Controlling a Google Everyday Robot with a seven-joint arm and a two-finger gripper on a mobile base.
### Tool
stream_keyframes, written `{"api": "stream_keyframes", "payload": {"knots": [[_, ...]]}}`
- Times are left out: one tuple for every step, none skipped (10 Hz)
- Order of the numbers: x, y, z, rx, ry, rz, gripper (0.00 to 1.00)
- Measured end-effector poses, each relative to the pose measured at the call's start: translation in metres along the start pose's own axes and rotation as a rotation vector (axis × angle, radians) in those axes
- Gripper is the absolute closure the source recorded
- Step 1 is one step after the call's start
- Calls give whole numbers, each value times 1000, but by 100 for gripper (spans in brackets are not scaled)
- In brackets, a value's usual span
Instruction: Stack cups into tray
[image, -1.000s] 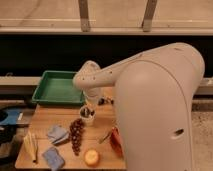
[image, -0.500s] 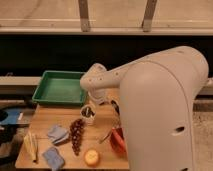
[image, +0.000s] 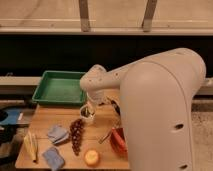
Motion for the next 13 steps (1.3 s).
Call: {"api": "stream_keyframes", "payload": {"knots": [[-1, 6, 4, -22, -4, -7, 38], [-2, 10, 6, -36, -7, -13, 47], [-2, 12, 7, -46, -10, -16, 55], [-2, 15, 7, -56, -13, -20, 65], [-3, 20, 5, -65, -18, -29, 78], [-3, 22, 4, -66, -21, -34, 83], [-4, 26, -1, -77, -33, -43, 95], [-4, 27, -4, -91, -45, -44, 100], [-4, 27, -6, -100, -55, -43, 100], [-4, 24, -10, -104, -71, -37, 100], [-5, 19, -19, -99, -88, -29, 100], [-6, 14, -27, -92, -101, -22, 100], [-10, 5, -35, -79, -114, -13, 100]]}}
